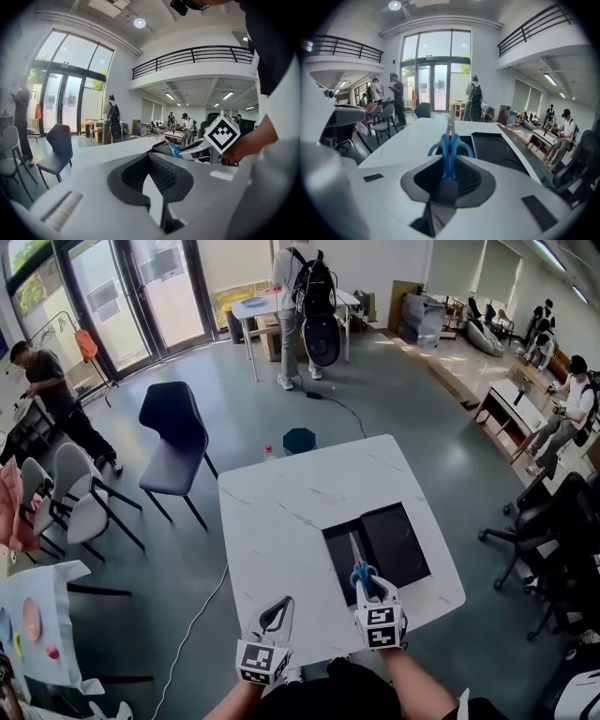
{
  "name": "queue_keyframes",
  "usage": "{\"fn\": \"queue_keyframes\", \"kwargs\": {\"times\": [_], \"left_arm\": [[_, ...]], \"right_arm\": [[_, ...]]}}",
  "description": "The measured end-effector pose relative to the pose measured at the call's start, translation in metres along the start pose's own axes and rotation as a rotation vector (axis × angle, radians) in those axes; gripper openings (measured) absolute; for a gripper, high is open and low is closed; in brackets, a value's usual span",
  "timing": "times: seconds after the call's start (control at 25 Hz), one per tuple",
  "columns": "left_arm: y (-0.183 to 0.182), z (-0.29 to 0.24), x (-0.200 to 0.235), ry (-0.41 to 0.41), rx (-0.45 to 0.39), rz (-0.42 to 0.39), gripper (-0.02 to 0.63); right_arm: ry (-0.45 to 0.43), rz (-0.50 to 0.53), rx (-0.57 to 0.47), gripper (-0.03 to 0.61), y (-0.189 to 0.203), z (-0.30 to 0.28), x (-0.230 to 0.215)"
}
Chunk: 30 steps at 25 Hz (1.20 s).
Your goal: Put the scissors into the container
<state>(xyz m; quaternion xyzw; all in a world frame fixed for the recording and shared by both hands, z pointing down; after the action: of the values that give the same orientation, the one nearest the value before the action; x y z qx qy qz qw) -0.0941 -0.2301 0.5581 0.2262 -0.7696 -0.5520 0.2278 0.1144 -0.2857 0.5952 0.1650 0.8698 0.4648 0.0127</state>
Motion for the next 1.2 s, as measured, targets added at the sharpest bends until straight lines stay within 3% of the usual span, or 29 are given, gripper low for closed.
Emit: {"fn": "queue_keyframes", "kwargs": {"times": [0.48, 0.84, 1.0, 1.08, 1.2], "left_arm": [[0.005, -0.004, -0.012, 0.001, 0.003, 0.032, 0.009], [0.004, -0.003, -0.01, 0.003, -0.015, 0.03, 0.009], [0.013, -0.001, -0.005, 0.001, 0.002, 0.029, 0.009], [0.016, -0.001, -0.004, 0.002, 0.01, 0.027, 0.009], [0.015, 0.0, -0.004, 0.002, 0.006, 0.024, 0.009]], "right_arm": [[-0.033, -0.036, 0.184, 0.081, 0.02, -0.047, 0.001], [-0.065, -0.052, 0.379, 0.083, 0.034, -0.088, 0.001], [-0.118, -0.058, 0.458, 0.083, 0.037, -0.103, 0.009], [-0.102, -0.053, 0.531, 0.083, 0.045, -0.106, 0.007], [-0.073, 0.004, 0.549, 0.083, 0.046, -0.117, 0.001]]}}
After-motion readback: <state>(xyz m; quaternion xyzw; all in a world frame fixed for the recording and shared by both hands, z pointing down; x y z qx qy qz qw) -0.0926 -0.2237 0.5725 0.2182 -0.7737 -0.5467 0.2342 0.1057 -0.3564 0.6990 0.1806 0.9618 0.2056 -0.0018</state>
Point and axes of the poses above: the fingertips, and each gripper's own axes: z backward along the fingers, x to its left, y out of its underside, the point moved 5 cm from there along z, backward along the fingers, and after that the axes turned 6 degrees about y, right-handed, at the moved point
